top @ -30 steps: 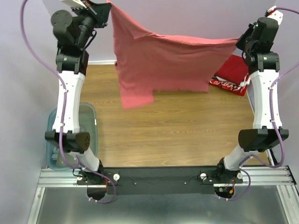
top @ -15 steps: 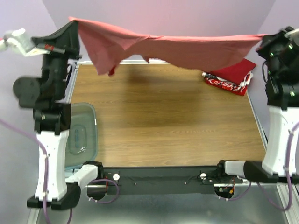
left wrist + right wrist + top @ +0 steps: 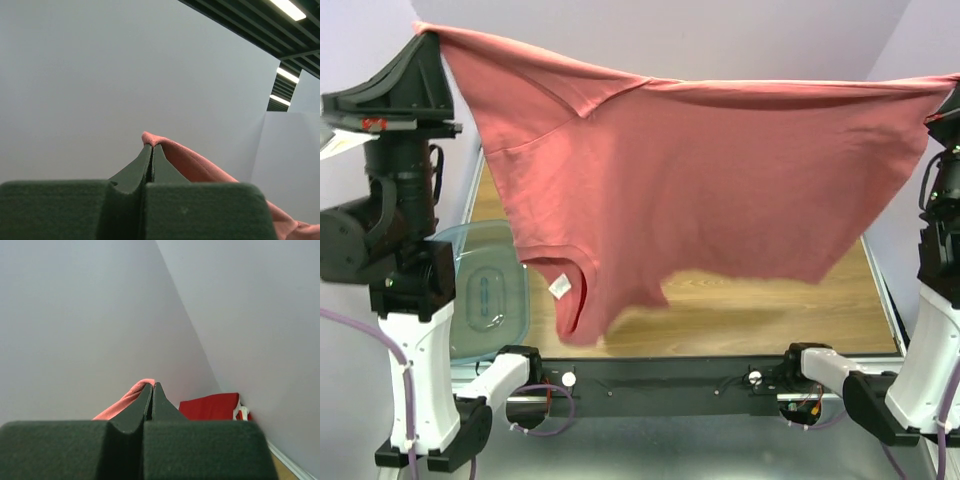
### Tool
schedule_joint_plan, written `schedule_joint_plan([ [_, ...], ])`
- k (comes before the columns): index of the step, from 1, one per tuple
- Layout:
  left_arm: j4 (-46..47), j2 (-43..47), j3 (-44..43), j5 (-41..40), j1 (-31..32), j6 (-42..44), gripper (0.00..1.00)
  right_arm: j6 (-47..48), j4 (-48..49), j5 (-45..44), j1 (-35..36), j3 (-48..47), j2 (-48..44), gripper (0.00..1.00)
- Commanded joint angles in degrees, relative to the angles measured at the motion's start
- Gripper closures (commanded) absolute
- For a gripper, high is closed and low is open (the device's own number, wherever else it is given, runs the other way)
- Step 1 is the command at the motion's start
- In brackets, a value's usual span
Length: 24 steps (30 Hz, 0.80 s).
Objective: Fold and stack the t-shirts
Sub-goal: Flatten the tshirt out
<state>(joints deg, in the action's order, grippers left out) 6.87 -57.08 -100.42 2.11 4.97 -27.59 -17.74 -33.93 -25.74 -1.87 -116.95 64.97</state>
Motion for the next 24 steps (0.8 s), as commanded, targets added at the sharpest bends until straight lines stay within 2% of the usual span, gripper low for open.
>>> schedule_joint_plan([
  [1,0.69,-5.93,0.13,4.47,-0.23,0.53,1.00,-0.19,-0.17,-4.50,-0.42,6.54,3.06,0.99],
  [5,0.86,-13.83,1.80,10.27,-0.14,-1.41,1.00,-2.82,2.19,-3.80,-0.42,13.66,5.25,0.99],
  [6,0.95,-15.76,1.90,12.28,-0.14,-1.93,1.00,-3.00,3.34,-3.79,-0.42,17.94,6.39,0.99],
  [10,0.78,-29.73,0.94,14.50,0.04,0.25,1.00,-3.53,11.94,-3.44,-0.33,28.86,10.87,1.00],
  [13,-0.63,-42.29,-3.45,13.80,0.30,3.67,1.00,-4.94,17.48,-3.62,-0.42,33.18,18.24,0.99],
  [14,-1.85,-45.89,-8.69,13.45,0.47,4.99,1.00,-5.11,18.28,-3.36,-0.42,33.45,20.26,1.00],
  [15,-4.30,-49.41,-11.70,13.53,0.65,5.70,0.69,-5.55,18.90,-2.75,-0.42,33.36,22.72,0.99],
  [16,-5.80,-56.40,-18.25,12.67,0.91,6.41,0.50,-5.73,19.43,-2.22,-0.42,31.88,27.18,0.99],
  [17,-8.95,-59.52,-21.54,11.26,1.26,7.54,0.12,-5.47,19.34,-1.52,-0.50,30.65,29.84,0.89],
  [18,-10.20,-62.25,-24.44,9.42,1.96,8.08,0.01,-5.29,19.34,-0.03,-0.50,28.98,31.87,0.72],
  [19,-11.61,-66.54,-30.13,9.14,2.32,8.60,0.01,-5.20,19.34,0.85,-0.50,26.88,34.67,0.34],
  [21,-14.87,-68.77,-33.51,8.35,3.11,8.79,0.01,-4.68,19.34,3.22,-0.50,25.02,36.19,0.07],
  [22,-15.31,-68.34,-33.18,8.26,3.64,8.44,0.01,-4.41,19.26,4.02,-0.50,24.32,36.63,0.00],
  [24,-14.53,-65.89,-29.85,8.44,4.34,8.26,0.01,-3.62,19.34,5.95,-0.42,24.22,35.85,0.00],
])
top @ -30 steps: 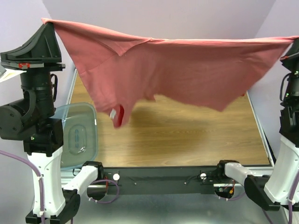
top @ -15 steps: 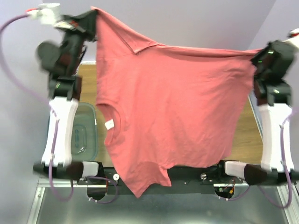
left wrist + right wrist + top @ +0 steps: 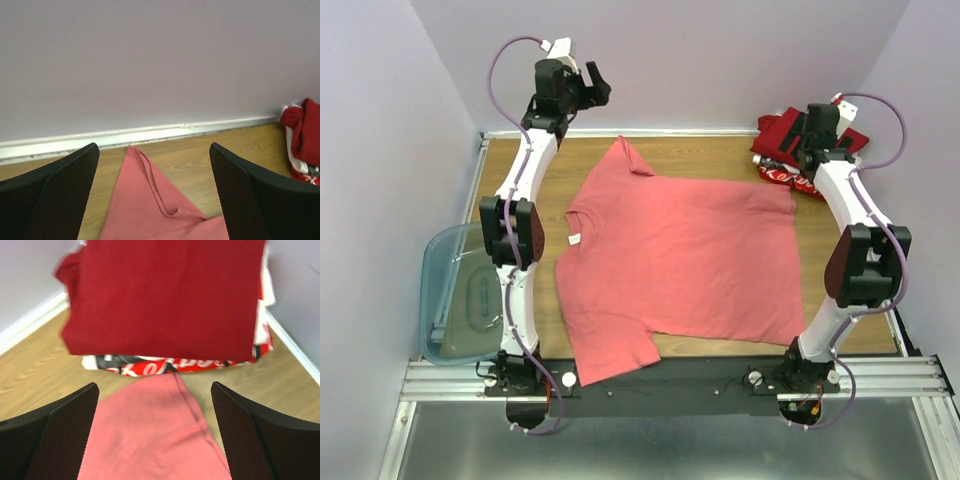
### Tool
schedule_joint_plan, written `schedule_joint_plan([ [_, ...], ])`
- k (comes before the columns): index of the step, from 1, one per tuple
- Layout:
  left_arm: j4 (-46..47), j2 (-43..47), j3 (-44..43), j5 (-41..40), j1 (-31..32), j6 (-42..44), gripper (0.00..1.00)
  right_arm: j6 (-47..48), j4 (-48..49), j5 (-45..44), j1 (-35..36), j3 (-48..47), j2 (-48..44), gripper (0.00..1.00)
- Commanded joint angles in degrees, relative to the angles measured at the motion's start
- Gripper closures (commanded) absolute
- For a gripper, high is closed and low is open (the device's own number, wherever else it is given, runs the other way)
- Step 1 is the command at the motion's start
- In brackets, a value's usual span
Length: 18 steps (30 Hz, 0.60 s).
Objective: Fold and stack the t-shirts
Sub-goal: Flatten the tshirt out
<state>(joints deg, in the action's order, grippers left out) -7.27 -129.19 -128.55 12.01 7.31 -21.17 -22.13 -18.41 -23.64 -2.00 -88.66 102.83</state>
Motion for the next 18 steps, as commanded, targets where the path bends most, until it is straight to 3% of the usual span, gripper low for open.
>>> schedule_joint_plan([
  [1,-0.12,9.53,0.56,-1.64,2.61,1.83,0.01,1.21,3.82,4.38,-0.29,-3.63,-2.62,0.00],
  [7,-4.50,23.16,21.74,-5.59,7.10,-0.01,0.02,1.48,1.81,10.45,-0.11,4.45,-11.05,0.00],
  [11,-12.84,27.40,33.85,-8.40,9.65,-2.12,0.02,-0.45,-1.97,16.07,0.15,11.31,-15.63,0.00],
  [18,-13.91,34.08,51.19,-9.55,11.67,-5.46,0.02,-4.85,-6.89,23.28,1.91,21.86,-19.07,0.00],
])
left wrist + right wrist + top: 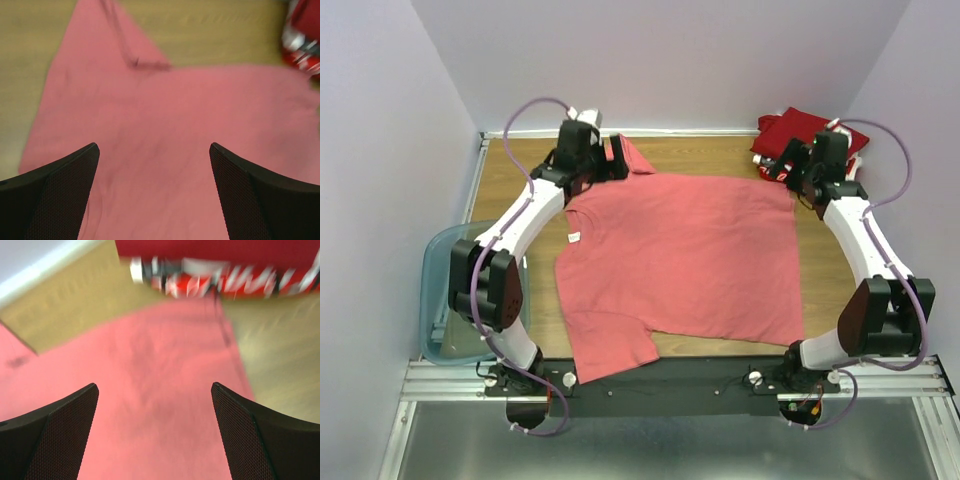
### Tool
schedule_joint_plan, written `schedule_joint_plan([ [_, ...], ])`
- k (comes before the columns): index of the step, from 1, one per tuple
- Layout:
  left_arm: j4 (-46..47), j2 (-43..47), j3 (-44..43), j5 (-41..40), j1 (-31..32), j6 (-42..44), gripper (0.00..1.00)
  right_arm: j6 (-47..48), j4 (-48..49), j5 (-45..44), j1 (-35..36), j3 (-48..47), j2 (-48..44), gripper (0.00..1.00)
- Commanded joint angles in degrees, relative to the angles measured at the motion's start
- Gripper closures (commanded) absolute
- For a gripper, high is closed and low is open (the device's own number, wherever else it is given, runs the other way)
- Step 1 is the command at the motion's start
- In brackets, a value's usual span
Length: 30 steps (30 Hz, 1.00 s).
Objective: Fold and stack the t-shirts
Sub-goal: Flatten the tshirt out
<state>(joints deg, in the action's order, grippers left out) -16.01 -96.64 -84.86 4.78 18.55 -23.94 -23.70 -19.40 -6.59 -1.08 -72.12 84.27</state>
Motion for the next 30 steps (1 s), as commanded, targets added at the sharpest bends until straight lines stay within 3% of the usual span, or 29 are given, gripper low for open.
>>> schedule_joint_plan([
  [1,-5.08,1.63,8.99,-2.14,0.53,-3.12,0.02,-3.97,-5.91,6.24,0.99,6.36,-0.60,0.00],
  [9,-3.94,0.49,17.53,-0.03,0.61,-4.27,0.02,-9.43,-7.23,7.29,0.91,13.93,1.33,0.00],
  [18,-8.16,-7.86,13.32,-2.40,0.88,-4.18,0.02,-11.80,-7.50,8.87,0.99,14.81,7.66,0.00],
  [30,-7.20,-15.15,8.40,1.55,1.05,-6.37,0.02,-11.80,-8.46,7.12,0.91,11.30,15.22,0.00],
])
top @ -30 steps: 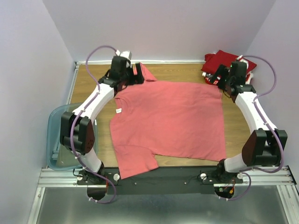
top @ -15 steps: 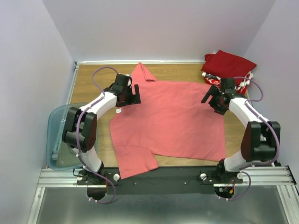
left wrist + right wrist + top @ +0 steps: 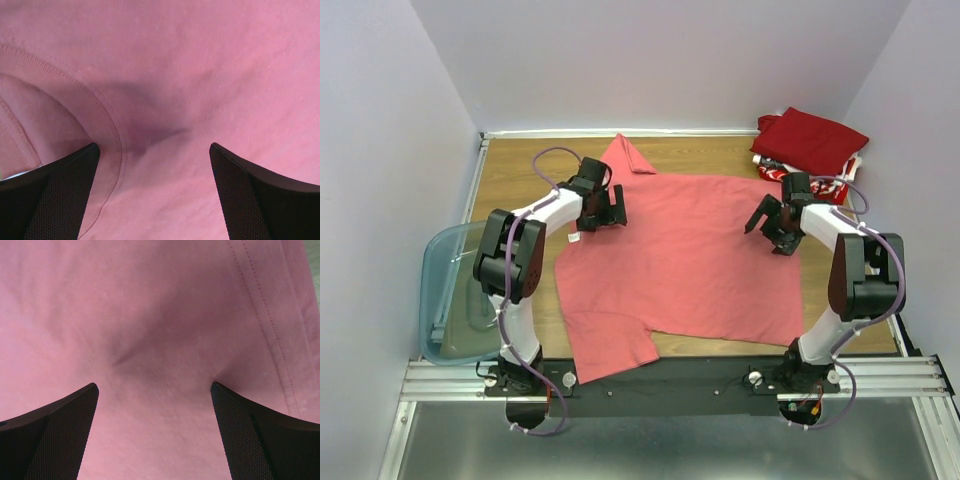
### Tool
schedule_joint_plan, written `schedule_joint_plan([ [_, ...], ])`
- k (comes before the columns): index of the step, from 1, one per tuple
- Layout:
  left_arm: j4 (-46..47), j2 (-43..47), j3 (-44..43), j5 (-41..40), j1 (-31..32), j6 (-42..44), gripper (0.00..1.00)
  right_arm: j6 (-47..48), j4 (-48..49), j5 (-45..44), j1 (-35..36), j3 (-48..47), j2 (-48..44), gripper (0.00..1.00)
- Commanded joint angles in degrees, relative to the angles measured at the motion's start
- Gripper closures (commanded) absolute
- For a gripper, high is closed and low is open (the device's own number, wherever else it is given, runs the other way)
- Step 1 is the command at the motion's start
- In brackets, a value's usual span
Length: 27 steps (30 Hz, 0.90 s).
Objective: Fold and stack the t-shirts
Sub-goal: Flatten the tshirt out
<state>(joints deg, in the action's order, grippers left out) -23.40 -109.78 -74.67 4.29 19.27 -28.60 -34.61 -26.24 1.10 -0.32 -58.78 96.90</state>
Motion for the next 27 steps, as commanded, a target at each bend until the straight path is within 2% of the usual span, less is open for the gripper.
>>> schedule_joint_plan([
  [1,0.37,-3.06,-1.96,2.73,0.33,-1.90,0.02,-0.98,-1.80,-0.75,0.23,-2.82,3.72,0.00],
  [13,-3.14,-10.98,-11.71,2.65,-1.25,-1.55,0.02,-1.69,-4.87,-0.84,-0.47,-14.86,14.45,0.00],
  [27,-8.94,-24.42,-35.27,3.44,-4.06,1.97,0.02,-1.16,-9.18,-0.49,-1.44,-32.43,26.58,0.00],
])
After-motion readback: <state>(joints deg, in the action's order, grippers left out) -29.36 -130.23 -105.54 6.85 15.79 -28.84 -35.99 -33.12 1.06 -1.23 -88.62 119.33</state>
